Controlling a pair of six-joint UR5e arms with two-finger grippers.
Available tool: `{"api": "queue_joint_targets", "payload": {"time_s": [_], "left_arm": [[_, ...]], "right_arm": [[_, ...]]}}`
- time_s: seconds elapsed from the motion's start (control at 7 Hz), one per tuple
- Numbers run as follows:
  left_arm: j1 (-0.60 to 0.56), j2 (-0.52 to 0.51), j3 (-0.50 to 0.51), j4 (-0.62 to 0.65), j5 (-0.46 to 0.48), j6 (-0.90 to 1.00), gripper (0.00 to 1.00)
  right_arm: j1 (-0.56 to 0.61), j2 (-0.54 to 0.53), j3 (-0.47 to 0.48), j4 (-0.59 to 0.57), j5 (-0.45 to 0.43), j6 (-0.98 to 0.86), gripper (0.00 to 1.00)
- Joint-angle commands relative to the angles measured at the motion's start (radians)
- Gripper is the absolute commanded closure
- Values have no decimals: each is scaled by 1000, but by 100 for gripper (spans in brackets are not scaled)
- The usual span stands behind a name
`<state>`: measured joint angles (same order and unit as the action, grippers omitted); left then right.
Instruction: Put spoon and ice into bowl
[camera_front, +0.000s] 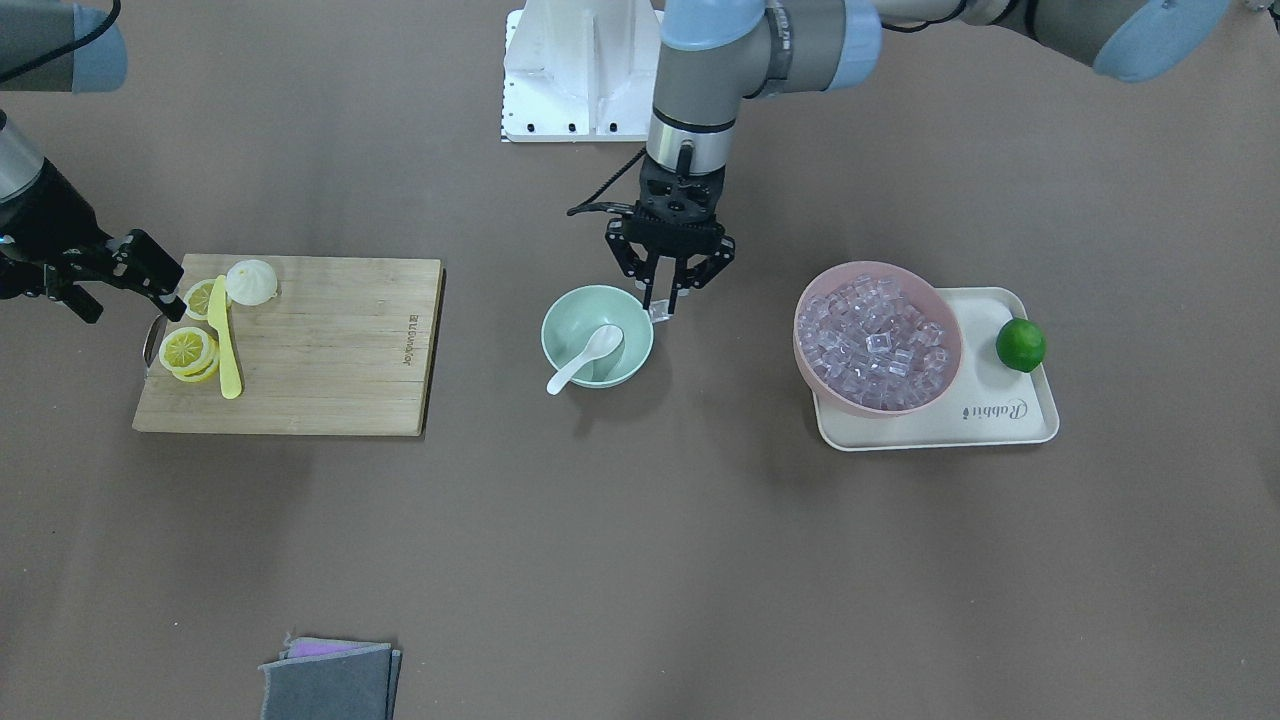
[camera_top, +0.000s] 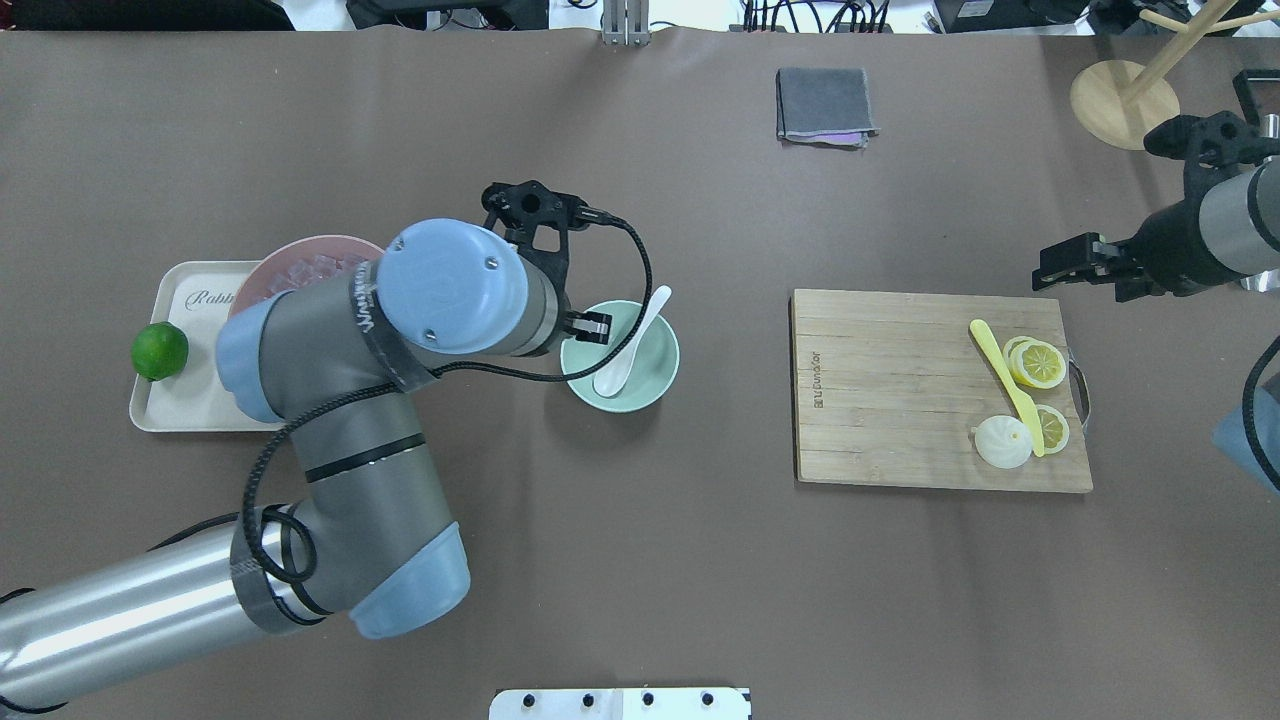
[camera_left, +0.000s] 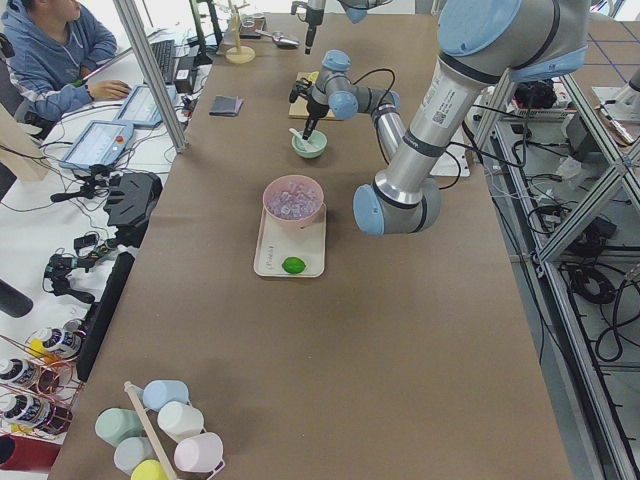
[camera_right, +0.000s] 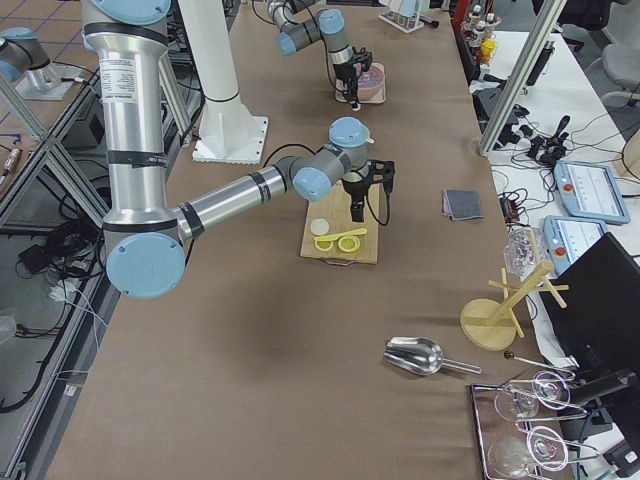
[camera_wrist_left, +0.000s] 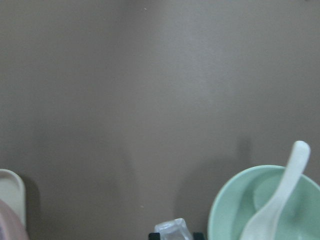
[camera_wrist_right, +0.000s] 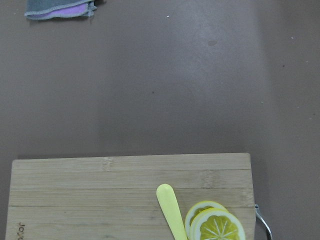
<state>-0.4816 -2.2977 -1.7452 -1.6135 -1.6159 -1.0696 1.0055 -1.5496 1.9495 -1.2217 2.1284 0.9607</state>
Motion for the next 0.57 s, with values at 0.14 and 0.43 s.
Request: {"api": "queue_joint_targets", "payload": {"time_s": [0.14,0.43], "left_arm": [[31,-52,46,1,2,-24,2],[-52,-31,20,20,-7,-13,2]], "right_arm": [[28,-12,6,1,18,-20,0],[28,-10,6,5,18,-19,0]]}}
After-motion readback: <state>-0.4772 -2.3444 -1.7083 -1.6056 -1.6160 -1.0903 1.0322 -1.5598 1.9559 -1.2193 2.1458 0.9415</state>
